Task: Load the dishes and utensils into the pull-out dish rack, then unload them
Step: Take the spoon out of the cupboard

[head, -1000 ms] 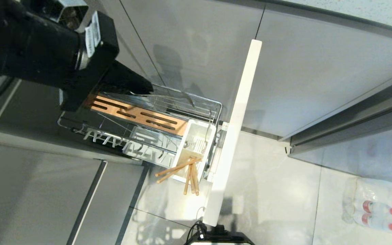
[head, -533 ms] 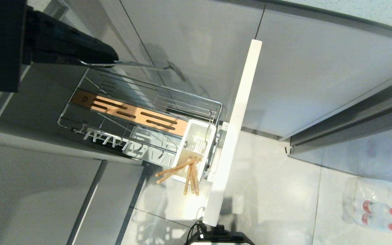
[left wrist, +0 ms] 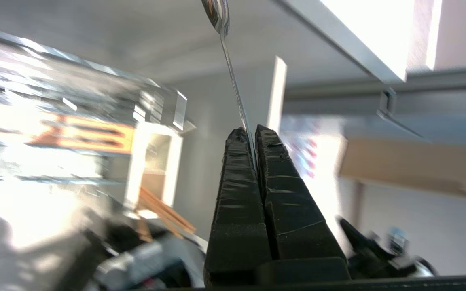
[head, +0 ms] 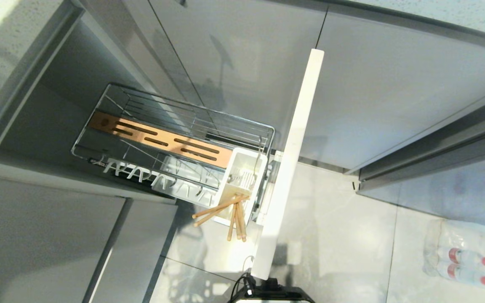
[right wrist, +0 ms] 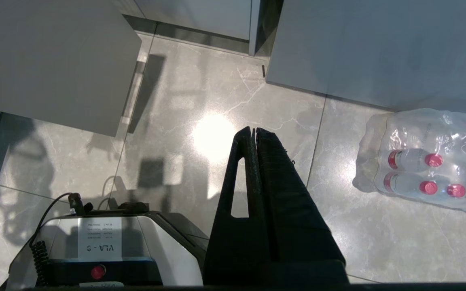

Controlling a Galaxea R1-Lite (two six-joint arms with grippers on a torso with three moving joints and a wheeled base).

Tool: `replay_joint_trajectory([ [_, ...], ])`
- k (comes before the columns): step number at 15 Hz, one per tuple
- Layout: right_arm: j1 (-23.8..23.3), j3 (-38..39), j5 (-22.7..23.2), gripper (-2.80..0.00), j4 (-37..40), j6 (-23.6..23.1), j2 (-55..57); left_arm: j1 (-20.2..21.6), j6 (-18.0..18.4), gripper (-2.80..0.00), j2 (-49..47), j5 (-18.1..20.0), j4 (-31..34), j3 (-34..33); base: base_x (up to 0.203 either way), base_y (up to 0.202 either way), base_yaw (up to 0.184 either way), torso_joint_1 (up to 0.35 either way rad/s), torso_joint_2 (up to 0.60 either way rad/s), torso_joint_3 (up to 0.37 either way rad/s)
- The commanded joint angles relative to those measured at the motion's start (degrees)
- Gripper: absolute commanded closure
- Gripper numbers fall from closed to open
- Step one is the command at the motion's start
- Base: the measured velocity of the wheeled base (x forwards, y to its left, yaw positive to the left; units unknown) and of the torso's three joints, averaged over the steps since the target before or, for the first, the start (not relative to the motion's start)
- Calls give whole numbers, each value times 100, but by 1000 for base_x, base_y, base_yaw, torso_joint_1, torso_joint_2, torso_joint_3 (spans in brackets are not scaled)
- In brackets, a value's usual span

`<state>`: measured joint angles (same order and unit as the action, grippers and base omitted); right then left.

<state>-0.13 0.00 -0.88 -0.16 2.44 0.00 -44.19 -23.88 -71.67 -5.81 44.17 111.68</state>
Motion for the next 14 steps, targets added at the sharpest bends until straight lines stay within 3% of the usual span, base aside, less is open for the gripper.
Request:
replay_joint_trajectory([
  [1,-3,0,0,0,-2,2,9,91,91,0,289,-93,9,-6,0,0,0,0,0,0],
  [5,0,0,0,0,-2,2,9,716,478,0,684,-120,-221,-6,0,0,0,0,0,0],
  [10,-4,0,0,0,-2,2,9,2117,1119,0,1186,-17,-317,12,0,0,0,0,0,0],
  [14,-4,0,0,0,-2,2,9,3793,1226,0,1515,308,-230,20,0,0,0,0,0,0],
])
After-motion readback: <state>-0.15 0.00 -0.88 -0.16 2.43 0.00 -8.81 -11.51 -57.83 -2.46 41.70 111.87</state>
